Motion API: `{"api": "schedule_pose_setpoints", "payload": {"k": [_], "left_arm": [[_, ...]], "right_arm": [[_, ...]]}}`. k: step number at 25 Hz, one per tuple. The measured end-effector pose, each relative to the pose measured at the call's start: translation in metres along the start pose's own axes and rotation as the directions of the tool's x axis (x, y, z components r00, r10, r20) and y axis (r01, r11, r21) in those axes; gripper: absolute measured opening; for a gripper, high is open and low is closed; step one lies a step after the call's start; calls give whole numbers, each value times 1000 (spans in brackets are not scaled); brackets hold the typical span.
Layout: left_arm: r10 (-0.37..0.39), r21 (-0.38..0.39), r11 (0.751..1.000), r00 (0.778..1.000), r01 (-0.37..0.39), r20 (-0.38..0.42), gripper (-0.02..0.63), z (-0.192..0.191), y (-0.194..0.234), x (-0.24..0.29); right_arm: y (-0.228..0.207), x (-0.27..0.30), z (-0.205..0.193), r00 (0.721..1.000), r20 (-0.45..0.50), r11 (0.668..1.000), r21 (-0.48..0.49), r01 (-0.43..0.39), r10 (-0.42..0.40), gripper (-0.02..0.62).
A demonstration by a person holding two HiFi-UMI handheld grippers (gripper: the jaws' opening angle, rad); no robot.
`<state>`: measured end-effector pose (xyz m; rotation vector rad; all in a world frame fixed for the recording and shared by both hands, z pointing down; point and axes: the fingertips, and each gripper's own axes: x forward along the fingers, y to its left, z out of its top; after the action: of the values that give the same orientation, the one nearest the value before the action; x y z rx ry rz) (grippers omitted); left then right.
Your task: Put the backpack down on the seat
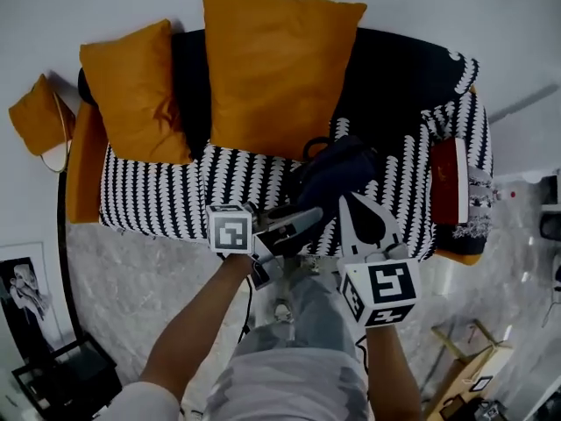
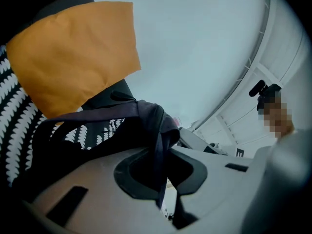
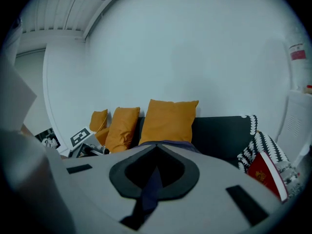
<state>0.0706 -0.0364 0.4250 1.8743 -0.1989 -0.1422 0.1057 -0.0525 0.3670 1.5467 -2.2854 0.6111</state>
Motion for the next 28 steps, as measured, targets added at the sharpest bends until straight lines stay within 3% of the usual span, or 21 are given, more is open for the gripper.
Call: {"api": "schedule_pose_setpoints", "payload": {"k": [8, 20, 28], "left_arm": [[81, 14, 997, 990, -80, -116, 34, 20, 57, 10], [145, 38, 989, 987, -143, -62, 34, 61, 91, -21], [130, 13, 992, 985, -129, -111, 34, 83, 107, -36]], "right_arm": [[-23, 43, -13, 997, -46, 998, 40, -58, 60, 2], [-9, 91, -26, 989, -87, 991, 74, -110, 116, 2], [9, 124, -36, 985, -140, 988, 131, -83, 101, 2]]}}
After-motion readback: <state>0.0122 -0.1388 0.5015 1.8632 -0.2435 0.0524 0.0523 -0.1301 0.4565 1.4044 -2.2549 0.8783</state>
